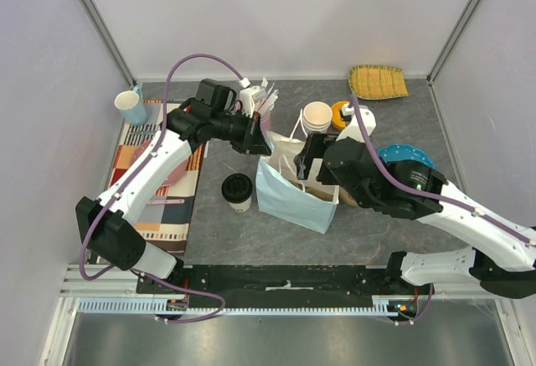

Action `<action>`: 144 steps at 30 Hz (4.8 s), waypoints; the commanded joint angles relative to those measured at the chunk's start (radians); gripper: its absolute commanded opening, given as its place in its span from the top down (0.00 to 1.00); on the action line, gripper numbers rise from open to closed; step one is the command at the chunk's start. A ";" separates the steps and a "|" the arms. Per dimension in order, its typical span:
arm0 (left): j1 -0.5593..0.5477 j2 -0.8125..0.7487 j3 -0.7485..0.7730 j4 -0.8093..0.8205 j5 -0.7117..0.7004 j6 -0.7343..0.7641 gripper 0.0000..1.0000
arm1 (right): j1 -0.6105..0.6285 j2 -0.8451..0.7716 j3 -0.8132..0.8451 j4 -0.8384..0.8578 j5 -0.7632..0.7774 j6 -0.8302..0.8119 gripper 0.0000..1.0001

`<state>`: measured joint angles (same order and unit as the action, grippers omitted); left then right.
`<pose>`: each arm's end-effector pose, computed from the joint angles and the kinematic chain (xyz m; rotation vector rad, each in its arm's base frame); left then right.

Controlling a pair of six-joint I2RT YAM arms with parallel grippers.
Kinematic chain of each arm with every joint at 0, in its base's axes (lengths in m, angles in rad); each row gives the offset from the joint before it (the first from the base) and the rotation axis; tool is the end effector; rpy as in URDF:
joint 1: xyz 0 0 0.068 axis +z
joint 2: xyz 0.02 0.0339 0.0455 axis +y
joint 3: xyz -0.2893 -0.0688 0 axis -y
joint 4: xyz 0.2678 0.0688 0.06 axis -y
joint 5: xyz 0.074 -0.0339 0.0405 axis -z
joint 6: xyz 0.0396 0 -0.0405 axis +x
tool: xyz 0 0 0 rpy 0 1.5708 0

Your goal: Pack the takeout coffee

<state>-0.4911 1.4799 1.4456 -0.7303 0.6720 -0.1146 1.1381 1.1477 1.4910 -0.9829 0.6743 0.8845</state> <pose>0.2875 -0.1817 0.3797 0.7831 2.2417 -1.0816 0.1136 0.1870 0.4613 0.0995 2.0908 0.4943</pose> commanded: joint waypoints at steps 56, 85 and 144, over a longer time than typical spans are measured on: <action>0.571 -0.205 -0.062 -0.135 -0.264 0.286 0.05 | 0.040 0.813 0.549 -0.028 -0.860 -1.602 0.41; 0.583 -0.167 -0.063 -0.124 -0.210 0.309 0.08 | 0.014 0.902 0.442 -0.003 -0.754 -1.585 0.55; 0.586 -0.185 -0.037 -0.132 -0.170 0.305 0.08 | 0.051 0.583 0.853 -0.070 -0.769 -1.176 1.00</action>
<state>0.0895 1.3155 1.3754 -0.8814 0.4801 0.1593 1.1858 1.8191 2.2951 -1.0882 -0.1333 -0.3676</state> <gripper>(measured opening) 0.919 0.129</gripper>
